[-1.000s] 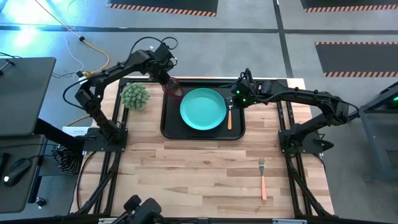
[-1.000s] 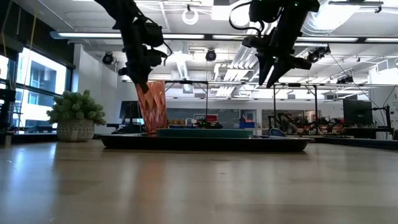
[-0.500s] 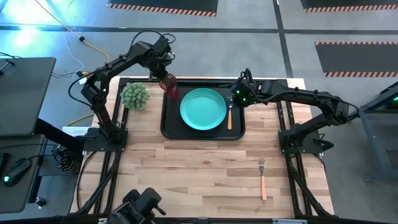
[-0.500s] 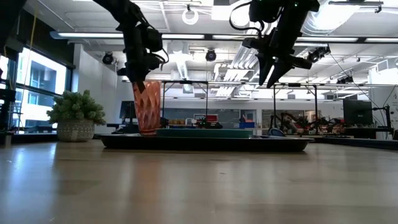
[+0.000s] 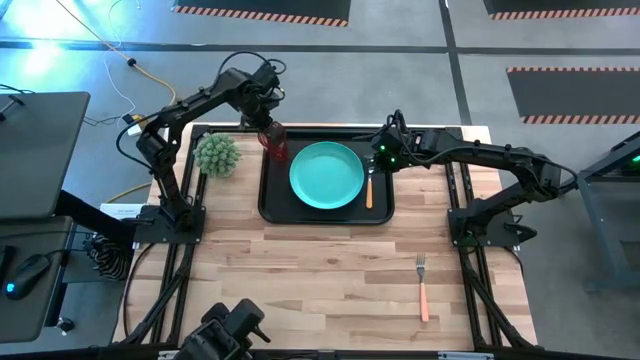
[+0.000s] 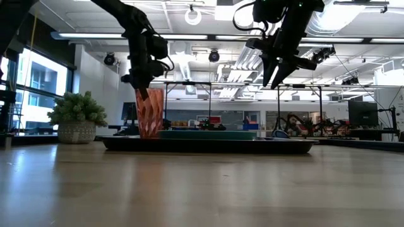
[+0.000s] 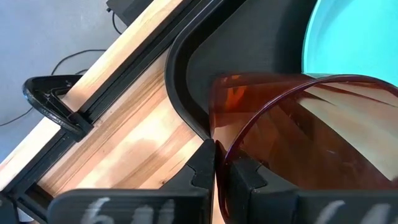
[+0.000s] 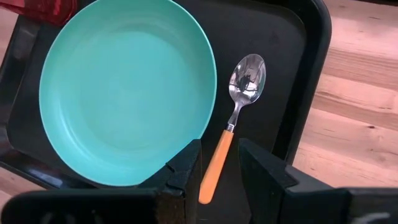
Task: Pick and place plate/cup/fork/spoon on tray
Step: Put the orange glass onto the black tray
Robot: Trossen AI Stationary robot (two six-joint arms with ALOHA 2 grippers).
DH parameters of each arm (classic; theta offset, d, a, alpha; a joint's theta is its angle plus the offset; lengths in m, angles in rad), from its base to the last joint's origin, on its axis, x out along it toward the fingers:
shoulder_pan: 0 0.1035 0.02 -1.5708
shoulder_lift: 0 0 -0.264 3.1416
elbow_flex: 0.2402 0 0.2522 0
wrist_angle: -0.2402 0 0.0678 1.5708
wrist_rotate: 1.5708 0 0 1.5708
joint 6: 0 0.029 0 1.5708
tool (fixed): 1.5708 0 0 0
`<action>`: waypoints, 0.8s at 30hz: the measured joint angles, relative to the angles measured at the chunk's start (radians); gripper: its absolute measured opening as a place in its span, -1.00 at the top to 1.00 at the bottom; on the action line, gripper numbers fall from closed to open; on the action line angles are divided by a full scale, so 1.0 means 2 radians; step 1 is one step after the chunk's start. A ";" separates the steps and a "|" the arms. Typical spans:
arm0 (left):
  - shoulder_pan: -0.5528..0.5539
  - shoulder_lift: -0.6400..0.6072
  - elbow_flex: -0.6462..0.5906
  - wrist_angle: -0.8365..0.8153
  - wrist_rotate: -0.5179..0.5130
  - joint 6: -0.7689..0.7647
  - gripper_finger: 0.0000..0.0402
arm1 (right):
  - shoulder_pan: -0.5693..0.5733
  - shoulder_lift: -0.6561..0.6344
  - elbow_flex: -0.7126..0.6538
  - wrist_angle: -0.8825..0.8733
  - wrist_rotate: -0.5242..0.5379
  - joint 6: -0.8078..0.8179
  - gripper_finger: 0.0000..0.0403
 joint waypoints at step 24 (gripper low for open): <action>-0.002 0.000 0.000 0.006 0.000 0.000 0.64 | 0.000 0.000 0.000 0.000 0.000 0.000 0.51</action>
